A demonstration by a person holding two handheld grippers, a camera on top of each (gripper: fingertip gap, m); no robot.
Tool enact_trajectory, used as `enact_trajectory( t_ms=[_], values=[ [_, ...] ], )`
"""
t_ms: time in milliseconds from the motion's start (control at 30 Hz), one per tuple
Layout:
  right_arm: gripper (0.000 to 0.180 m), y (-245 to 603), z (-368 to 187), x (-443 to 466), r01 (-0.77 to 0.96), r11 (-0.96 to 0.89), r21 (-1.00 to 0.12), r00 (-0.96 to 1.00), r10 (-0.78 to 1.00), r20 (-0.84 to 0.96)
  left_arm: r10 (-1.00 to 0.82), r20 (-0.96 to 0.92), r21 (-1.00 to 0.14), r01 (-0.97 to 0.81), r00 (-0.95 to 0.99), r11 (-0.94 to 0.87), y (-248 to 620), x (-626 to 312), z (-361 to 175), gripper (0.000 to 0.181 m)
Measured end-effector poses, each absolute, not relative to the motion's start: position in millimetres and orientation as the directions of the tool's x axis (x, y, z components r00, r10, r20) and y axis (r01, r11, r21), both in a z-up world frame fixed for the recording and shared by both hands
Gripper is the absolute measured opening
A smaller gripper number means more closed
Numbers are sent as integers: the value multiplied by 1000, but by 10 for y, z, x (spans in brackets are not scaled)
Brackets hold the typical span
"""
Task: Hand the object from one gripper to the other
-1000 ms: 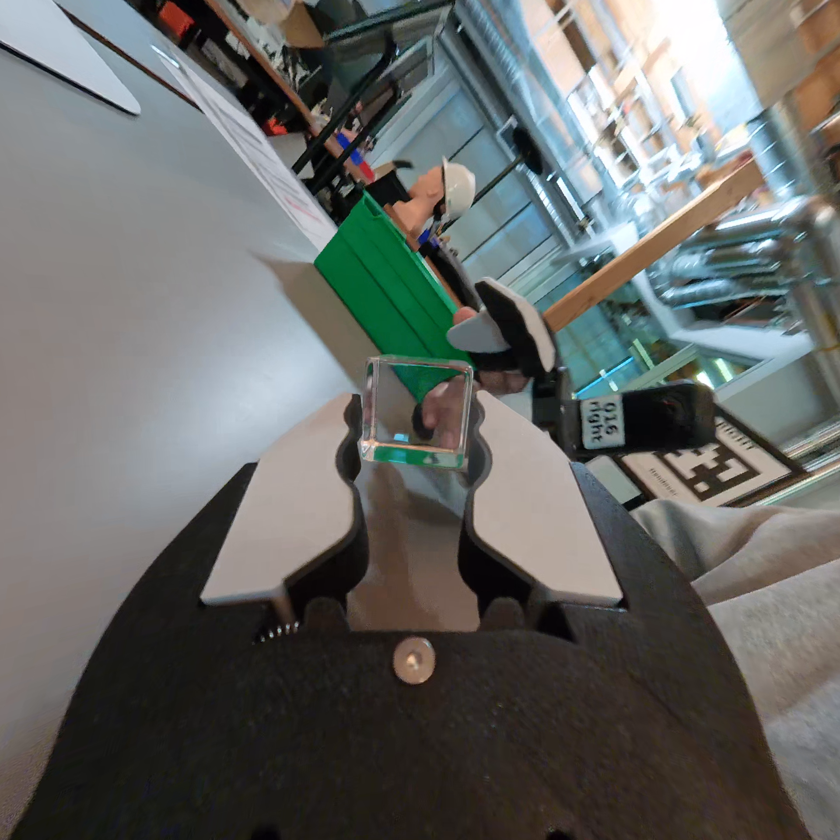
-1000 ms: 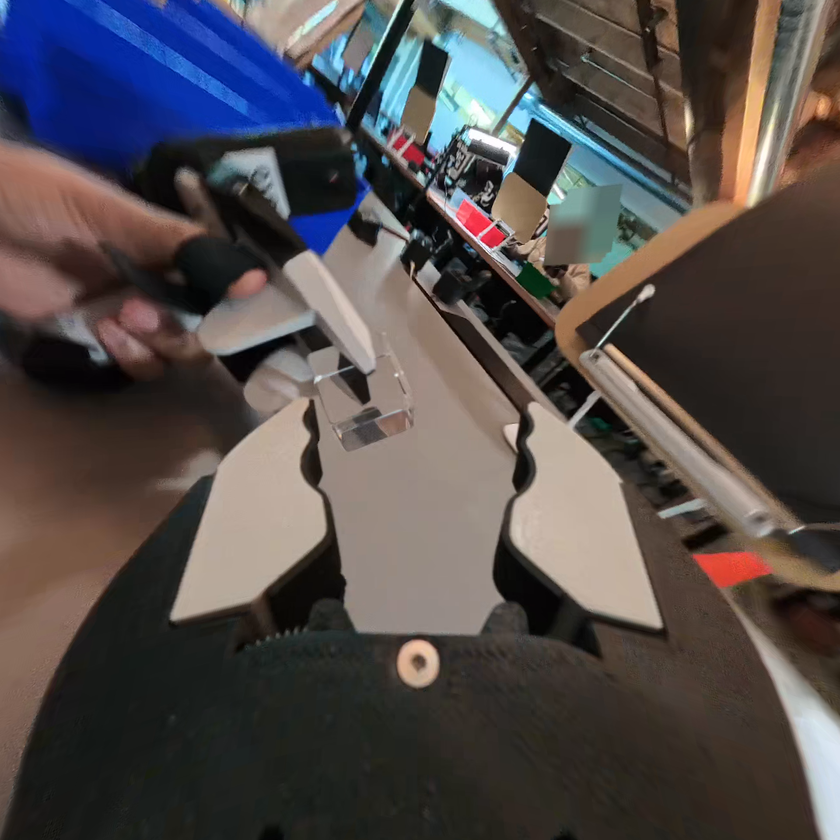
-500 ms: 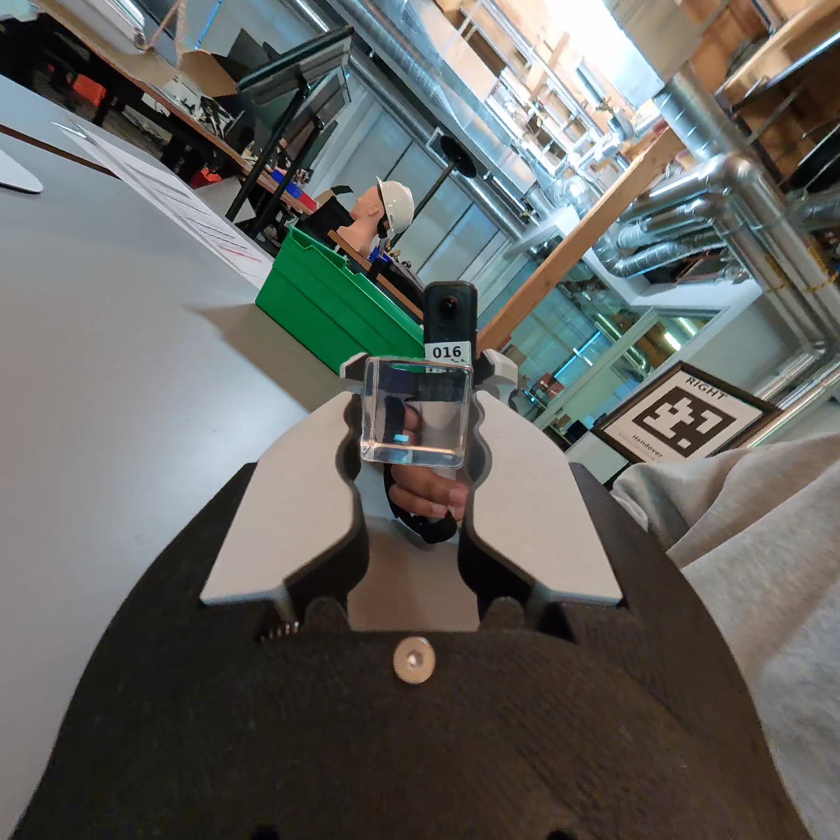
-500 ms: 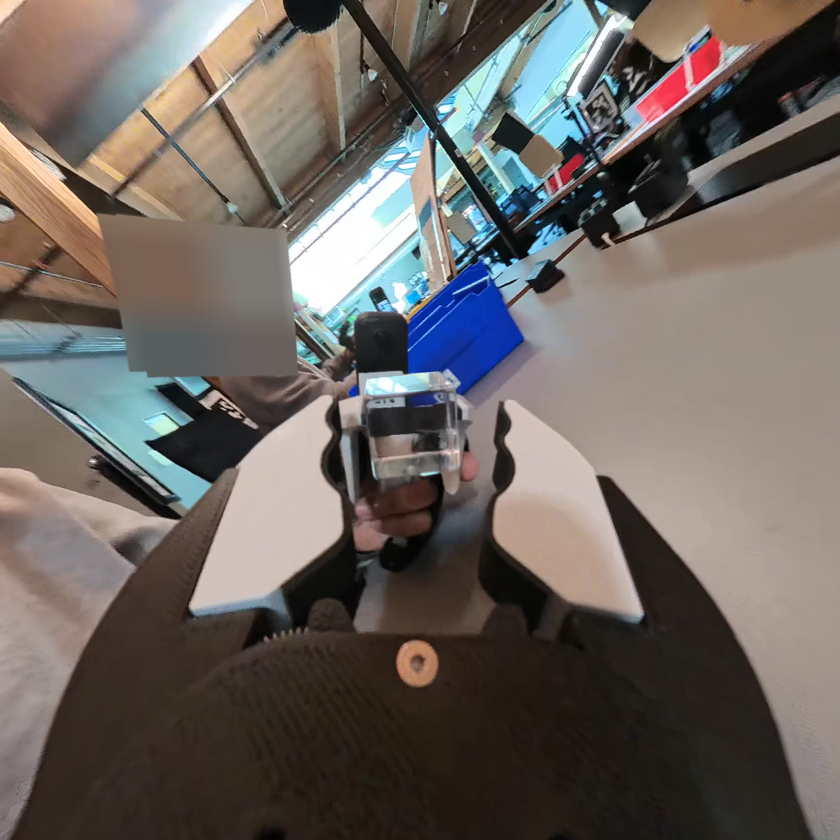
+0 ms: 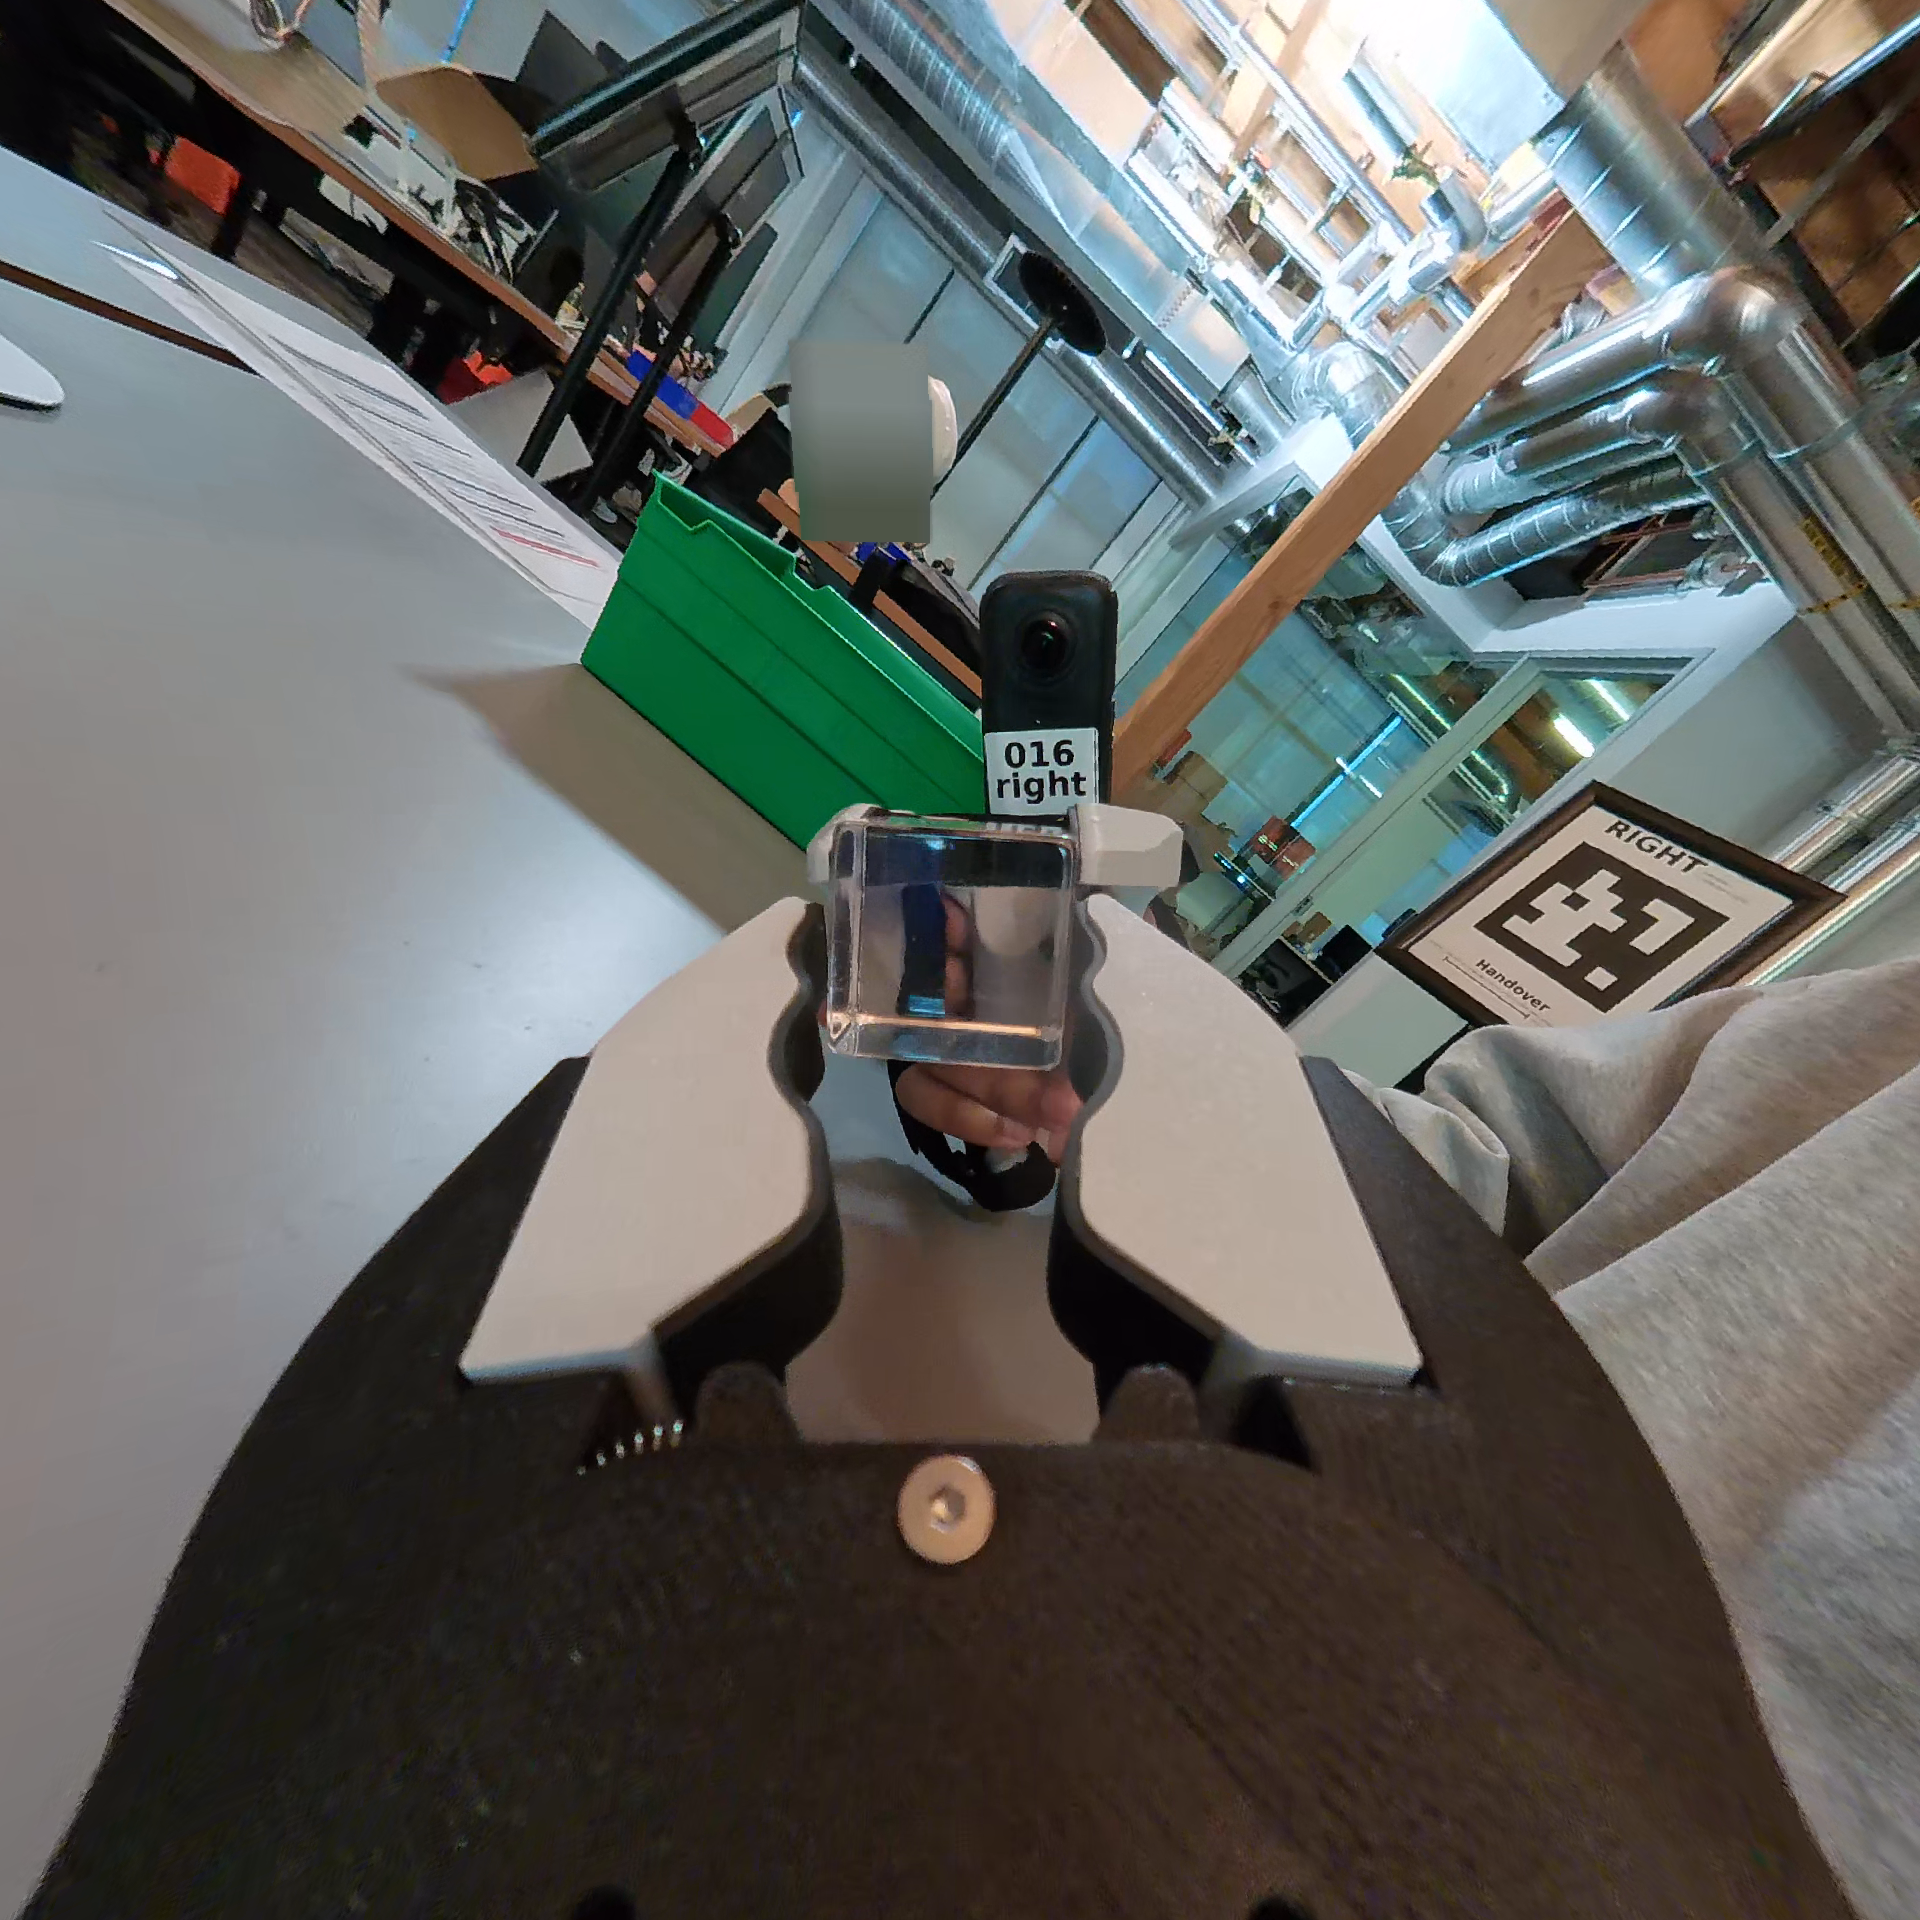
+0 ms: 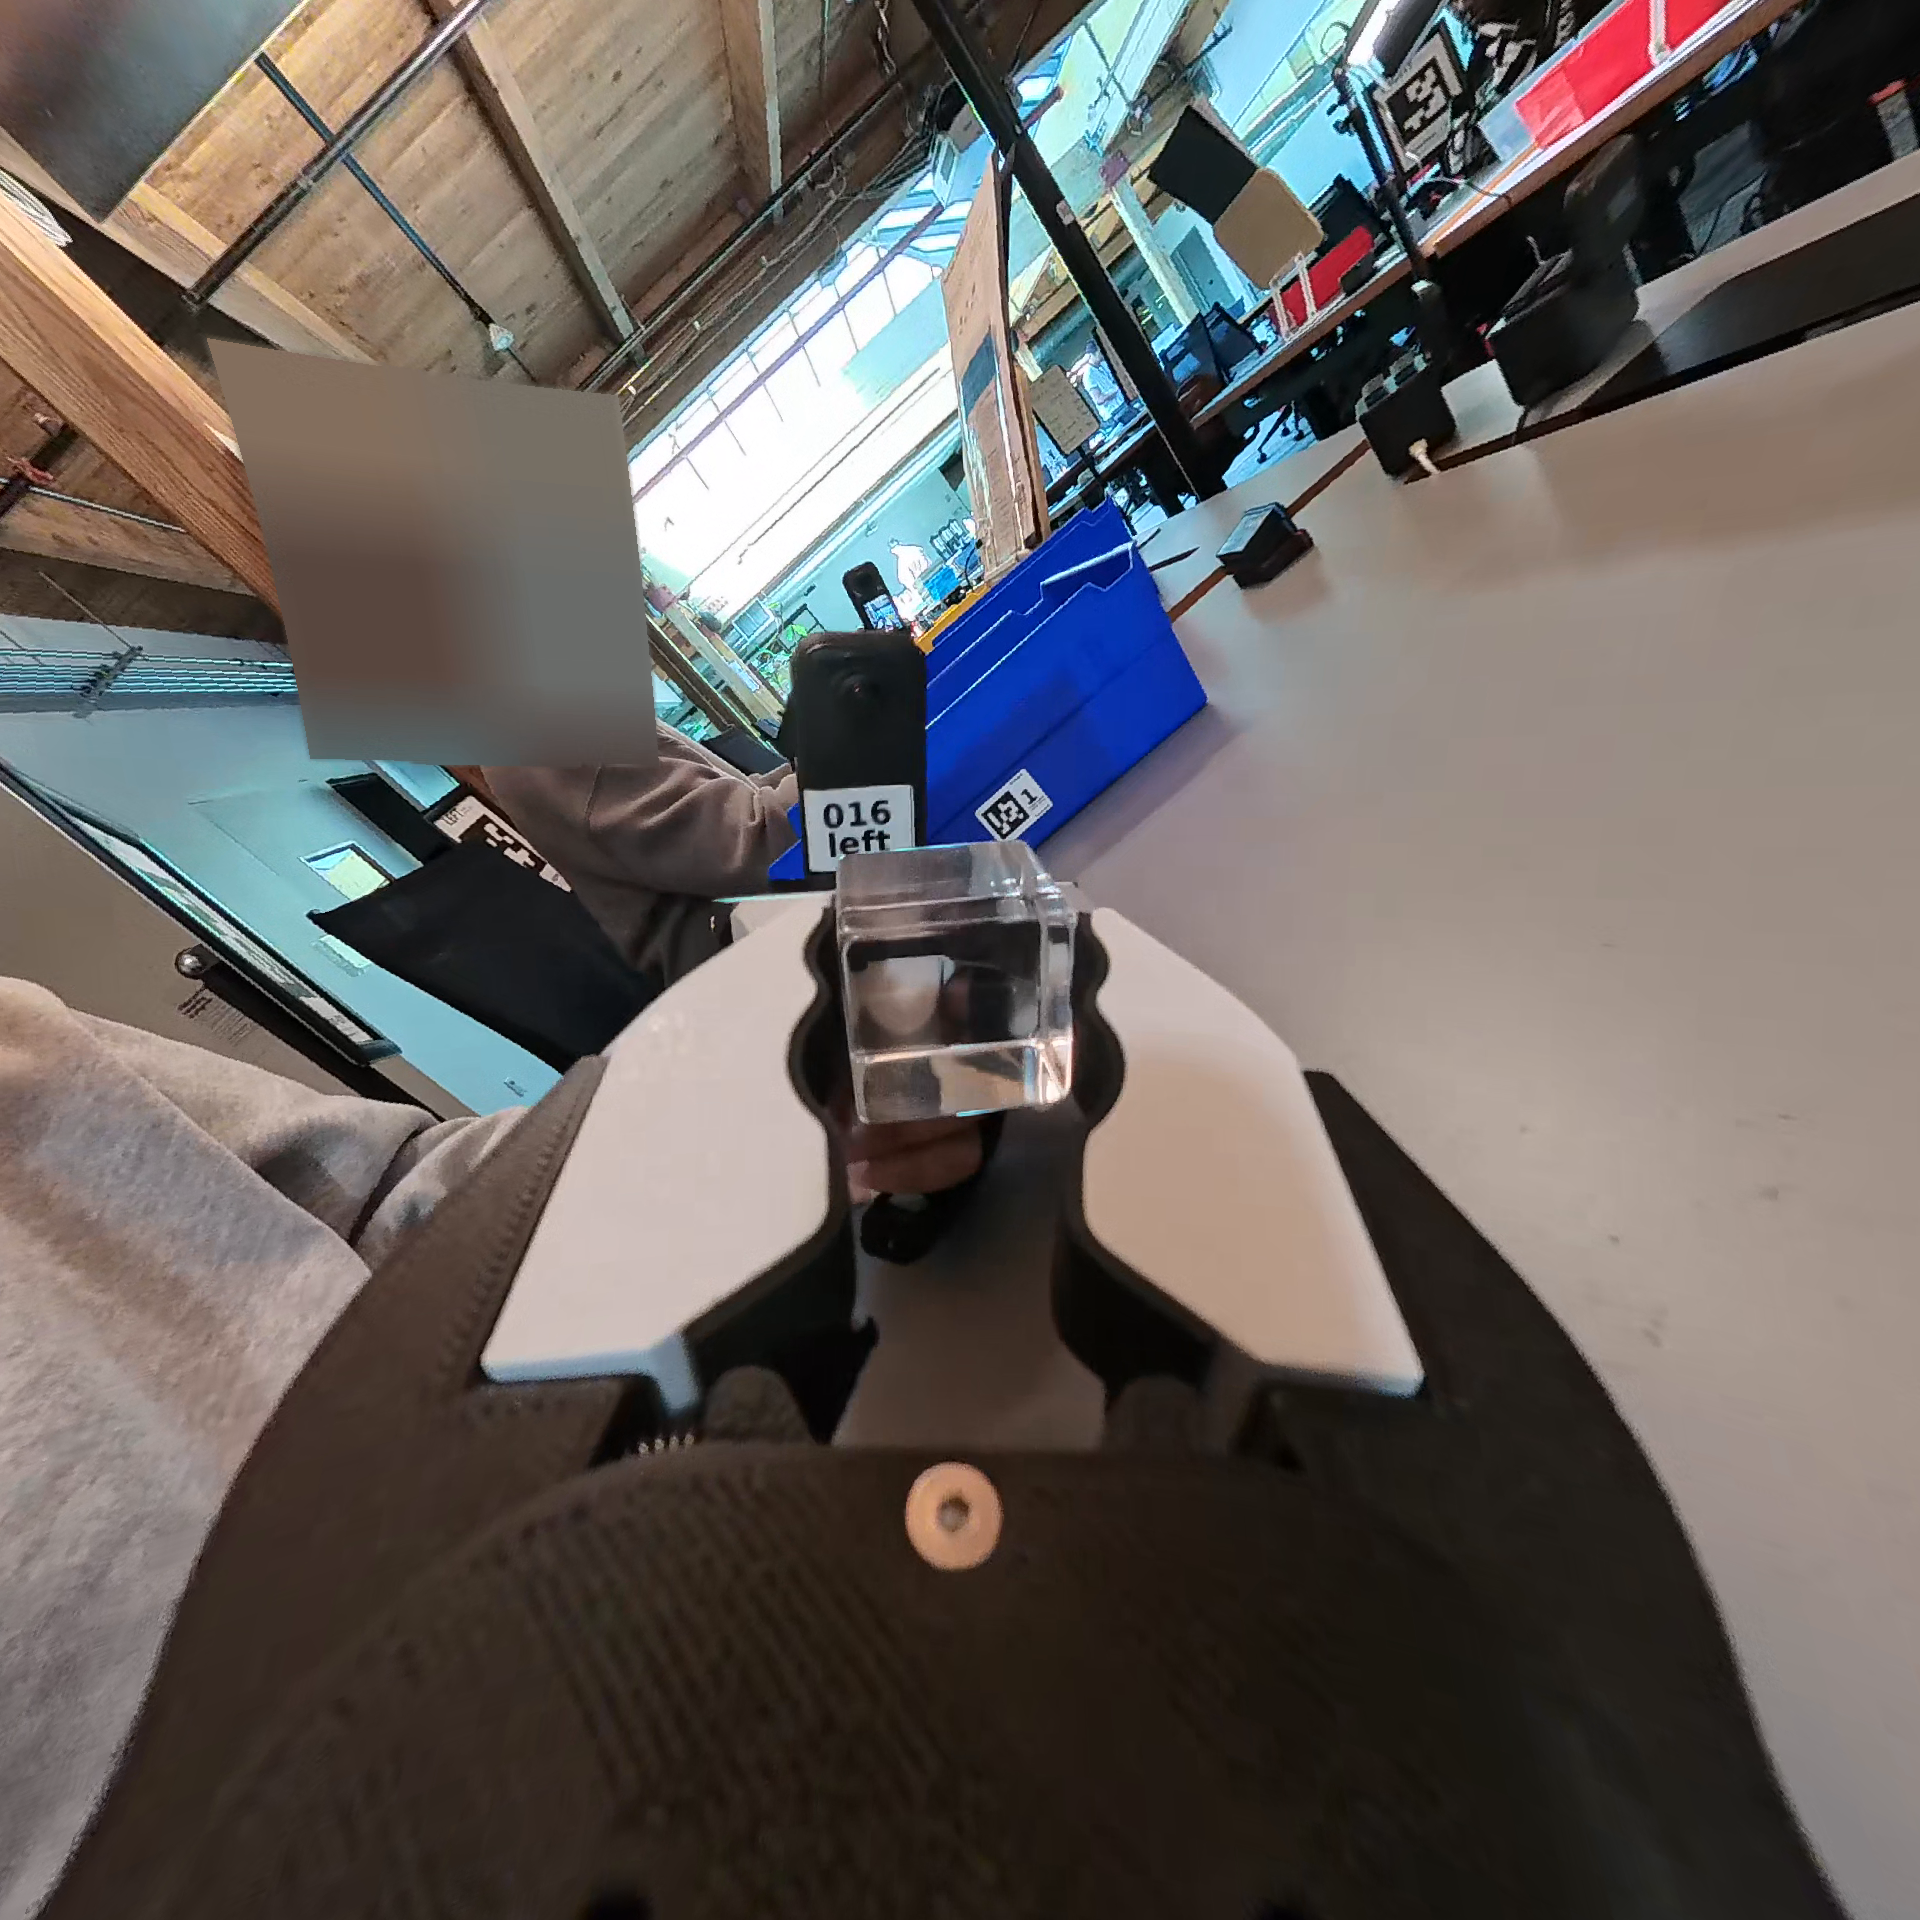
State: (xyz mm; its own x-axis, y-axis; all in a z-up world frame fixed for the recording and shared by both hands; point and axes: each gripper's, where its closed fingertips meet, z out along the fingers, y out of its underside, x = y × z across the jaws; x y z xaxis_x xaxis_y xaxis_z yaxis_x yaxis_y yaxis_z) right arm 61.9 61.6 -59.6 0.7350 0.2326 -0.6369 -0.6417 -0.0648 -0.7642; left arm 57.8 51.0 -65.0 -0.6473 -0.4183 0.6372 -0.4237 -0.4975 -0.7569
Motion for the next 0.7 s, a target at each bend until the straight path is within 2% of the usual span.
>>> enact_trajectory(
  t_ms=[233, 367, 433, 567, 700],
  values=[
    [43, 508, -577, 863, -687, -1, -727, 715, 178, -676, -536, 613, -777, -318, -580, -544, 745, 678, -622, 71],
    [43, 464, -550, 939, -742, 34, -670, 661, 204, -722, -629, 531, -846, -306, -568, -437, 689, 684, -696, 67],
    [43, 448, -515, 939, -764, 46, -644, 634, 241, -735, -615, 519, -854, -339, -593, -395, 588, 655, -737, 62],
    [44, 415, -385, 868, -775, 58, -629, 607, 343, -716, -403, 647, -754, -463, -647, -466, 409, 555, -696, 56],
    [44, 392, -255, 744, -725, 77, -684, 648, 413, -640, 56, 771, -496, -653, -635, -573, 373, 388, -442, 48]
  ],
)
